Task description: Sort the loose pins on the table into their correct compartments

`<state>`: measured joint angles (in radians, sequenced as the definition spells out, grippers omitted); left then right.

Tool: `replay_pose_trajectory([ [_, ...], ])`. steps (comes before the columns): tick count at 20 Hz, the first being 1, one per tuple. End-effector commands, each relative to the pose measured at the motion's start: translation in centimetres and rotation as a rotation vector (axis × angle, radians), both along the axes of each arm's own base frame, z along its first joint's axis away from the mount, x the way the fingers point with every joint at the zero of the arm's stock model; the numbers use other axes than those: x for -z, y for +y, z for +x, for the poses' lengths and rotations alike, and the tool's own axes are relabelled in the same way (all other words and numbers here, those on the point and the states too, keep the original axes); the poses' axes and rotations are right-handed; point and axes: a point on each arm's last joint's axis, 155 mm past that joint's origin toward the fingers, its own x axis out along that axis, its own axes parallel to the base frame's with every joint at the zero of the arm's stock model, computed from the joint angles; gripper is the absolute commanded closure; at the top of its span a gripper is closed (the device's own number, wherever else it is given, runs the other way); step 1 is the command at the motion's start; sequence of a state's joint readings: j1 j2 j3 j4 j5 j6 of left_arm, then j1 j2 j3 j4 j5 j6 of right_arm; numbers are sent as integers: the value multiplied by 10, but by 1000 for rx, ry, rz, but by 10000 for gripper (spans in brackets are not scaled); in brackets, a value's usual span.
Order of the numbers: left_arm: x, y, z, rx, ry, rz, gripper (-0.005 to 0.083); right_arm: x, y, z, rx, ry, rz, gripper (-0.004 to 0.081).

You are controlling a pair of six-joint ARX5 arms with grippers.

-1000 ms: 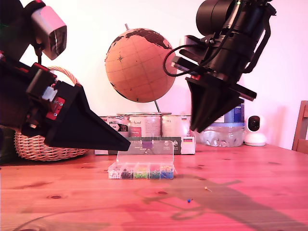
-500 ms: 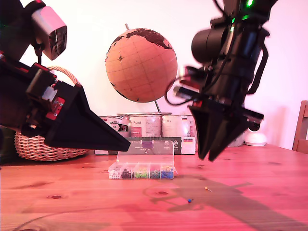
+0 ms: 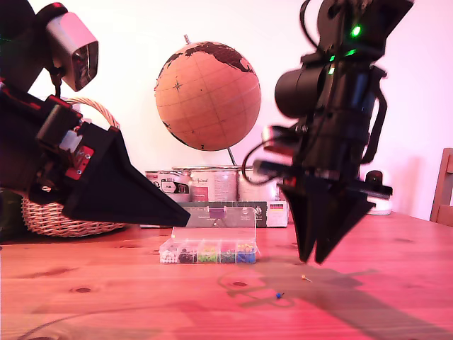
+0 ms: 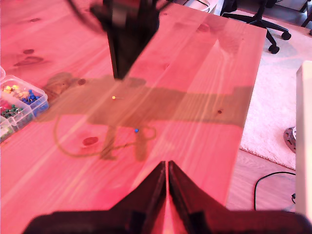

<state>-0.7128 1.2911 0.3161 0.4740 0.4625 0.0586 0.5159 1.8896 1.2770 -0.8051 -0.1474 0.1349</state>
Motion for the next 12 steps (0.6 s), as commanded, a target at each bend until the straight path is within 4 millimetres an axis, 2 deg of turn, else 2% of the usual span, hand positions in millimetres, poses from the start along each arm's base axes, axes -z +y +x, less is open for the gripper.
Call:
replay_pose_trajectory([
  [1,1,0,-1,1,4,0,795,-3,11,11,2,-18,8,626],
  [3,1,0,-1,1,4,0,795,2,15,14,6,-6,2,626],
  [9,1,0,-1,1,4,0,795,9,1,7,8,44,-89,625],
  [12,1,0,-1,1,4,0,795,10,4,13,9,25,-76,625],
])
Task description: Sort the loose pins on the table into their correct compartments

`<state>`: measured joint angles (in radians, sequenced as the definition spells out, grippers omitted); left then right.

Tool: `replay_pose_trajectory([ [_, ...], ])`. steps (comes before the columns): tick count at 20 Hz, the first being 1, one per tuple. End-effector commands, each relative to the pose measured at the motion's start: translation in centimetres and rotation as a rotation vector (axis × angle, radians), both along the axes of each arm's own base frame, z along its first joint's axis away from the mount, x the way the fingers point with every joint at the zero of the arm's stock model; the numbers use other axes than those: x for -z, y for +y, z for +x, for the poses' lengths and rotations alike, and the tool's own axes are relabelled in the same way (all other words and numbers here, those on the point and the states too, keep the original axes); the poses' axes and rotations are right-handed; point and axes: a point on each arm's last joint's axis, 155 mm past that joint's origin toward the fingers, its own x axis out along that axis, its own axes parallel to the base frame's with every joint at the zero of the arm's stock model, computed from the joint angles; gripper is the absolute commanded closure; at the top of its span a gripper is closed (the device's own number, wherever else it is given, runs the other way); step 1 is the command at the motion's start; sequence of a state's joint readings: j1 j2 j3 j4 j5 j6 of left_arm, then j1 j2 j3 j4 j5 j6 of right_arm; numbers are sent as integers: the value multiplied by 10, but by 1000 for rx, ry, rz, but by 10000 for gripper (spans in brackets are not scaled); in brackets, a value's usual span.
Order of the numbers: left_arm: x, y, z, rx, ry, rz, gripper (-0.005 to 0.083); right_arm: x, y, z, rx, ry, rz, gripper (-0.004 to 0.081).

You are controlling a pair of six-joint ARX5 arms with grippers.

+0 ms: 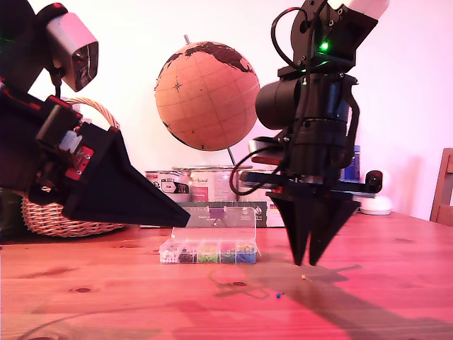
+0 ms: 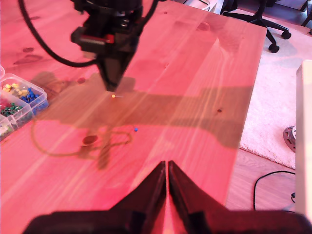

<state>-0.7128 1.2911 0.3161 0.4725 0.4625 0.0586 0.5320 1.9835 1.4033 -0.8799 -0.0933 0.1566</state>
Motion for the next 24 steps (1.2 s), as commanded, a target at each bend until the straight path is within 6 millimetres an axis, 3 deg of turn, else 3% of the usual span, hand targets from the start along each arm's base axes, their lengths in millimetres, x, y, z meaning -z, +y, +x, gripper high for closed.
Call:
replay_pose_trajectory([
  [1,1,0,-1,0,4,-1,795,7,0,-4,-3,18,-11,625],
  [24,1,0,-1,0,4,0,795,26,1,-14,-19,65,-48,626],
])
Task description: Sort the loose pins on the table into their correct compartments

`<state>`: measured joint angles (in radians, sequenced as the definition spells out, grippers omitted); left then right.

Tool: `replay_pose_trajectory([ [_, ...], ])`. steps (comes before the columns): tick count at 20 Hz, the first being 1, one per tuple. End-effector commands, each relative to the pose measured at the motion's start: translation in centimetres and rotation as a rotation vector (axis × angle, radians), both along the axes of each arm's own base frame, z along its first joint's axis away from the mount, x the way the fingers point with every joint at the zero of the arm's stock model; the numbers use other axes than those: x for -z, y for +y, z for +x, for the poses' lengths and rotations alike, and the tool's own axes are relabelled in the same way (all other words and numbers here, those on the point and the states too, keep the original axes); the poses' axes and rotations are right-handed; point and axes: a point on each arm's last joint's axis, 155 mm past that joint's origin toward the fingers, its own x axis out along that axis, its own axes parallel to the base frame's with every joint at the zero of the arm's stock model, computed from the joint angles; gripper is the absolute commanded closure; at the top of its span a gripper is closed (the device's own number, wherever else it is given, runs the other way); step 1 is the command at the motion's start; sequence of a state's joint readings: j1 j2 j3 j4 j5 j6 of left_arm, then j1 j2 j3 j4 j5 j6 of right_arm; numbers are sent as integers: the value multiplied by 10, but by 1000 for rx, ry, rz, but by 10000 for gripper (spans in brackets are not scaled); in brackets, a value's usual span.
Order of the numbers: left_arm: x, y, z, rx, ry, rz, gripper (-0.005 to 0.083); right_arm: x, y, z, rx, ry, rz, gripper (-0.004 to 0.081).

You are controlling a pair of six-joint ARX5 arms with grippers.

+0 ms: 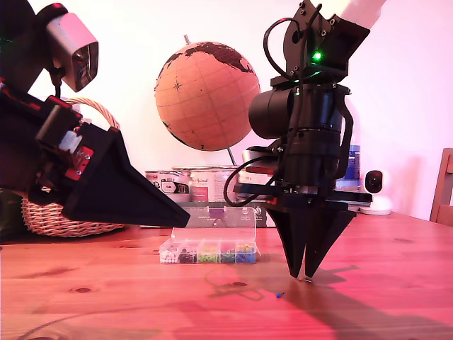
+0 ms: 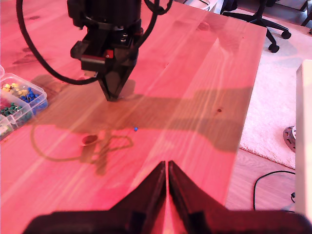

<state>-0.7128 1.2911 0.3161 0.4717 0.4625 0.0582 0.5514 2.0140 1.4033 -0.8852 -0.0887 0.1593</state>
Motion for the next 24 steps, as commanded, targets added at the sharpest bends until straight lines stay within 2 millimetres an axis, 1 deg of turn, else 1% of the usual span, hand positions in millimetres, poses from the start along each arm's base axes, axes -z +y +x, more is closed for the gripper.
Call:
replay_pose_trajectory([
  [1,1,0,-1,1,4,0,795,17,-2,-6,-2,39,-27,626],
  [3,1,0,-1,1,4,0,795,18,0,-7,-3,45,-19,626],
  [9,1,0,-1,1,4,0,795,19,-5,-11,-7,59,-40,628],
  [14,1,0,-1,0,4,0,795,19,-3,-8,-11,49,-33,632],
  [17,1,0,-1,1,4,0,795,19,-1,-5,-11,37,-22,685],
  [20,1,0,-1,1,4,0,795,19,0,-6,-11,43,-15,692],
  [22,1,0,-1,1,4,0,795,19,0,-8,-11,48,-18,718],
  [24,1,0,-1,1,4,0,795,19,0,-9,-11,56,-18,719],
])
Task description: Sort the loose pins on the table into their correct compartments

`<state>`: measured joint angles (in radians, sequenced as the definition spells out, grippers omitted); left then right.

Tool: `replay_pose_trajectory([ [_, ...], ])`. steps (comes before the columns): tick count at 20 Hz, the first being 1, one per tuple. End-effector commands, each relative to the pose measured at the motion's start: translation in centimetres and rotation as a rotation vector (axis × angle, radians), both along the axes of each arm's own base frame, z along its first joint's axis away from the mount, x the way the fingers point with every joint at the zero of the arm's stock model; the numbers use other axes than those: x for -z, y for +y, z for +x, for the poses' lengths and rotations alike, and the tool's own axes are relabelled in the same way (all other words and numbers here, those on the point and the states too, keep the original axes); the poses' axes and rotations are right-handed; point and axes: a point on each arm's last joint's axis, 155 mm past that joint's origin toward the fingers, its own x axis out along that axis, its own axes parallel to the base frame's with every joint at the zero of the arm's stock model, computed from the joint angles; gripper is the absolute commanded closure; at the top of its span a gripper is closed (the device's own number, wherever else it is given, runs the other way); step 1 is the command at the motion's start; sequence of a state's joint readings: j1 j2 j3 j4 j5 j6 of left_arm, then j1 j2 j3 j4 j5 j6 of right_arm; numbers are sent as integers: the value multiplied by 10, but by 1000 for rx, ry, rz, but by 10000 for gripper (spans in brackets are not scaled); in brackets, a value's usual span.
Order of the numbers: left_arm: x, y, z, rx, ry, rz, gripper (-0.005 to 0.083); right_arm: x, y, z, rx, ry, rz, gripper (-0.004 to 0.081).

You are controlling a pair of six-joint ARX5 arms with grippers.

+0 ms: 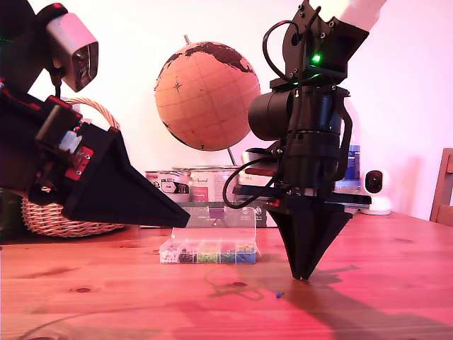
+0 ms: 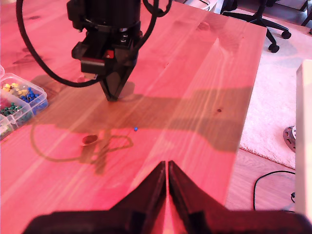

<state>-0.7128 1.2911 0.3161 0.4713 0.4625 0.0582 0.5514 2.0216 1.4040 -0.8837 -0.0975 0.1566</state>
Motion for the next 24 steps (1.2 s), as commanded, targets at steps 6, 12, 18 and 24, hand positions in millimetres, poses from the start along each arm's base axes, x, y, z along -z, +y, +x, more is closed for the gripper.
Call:
replay_pose_trajectory([
  [6,1,0,-1,1,3,0,795,17,-1,-9,-9,48,-21,749],
  [12,1,0,-1,1,3,0,795,17,-1,-8,-9,45,-19,783],
  [18,1,0,-1,1,3,0,795,15,-1,-13,-42,59,-28,783],
  [24,1,0,-1,1,3,-1,795,-3,8,2,-84,20,-8,783],
])
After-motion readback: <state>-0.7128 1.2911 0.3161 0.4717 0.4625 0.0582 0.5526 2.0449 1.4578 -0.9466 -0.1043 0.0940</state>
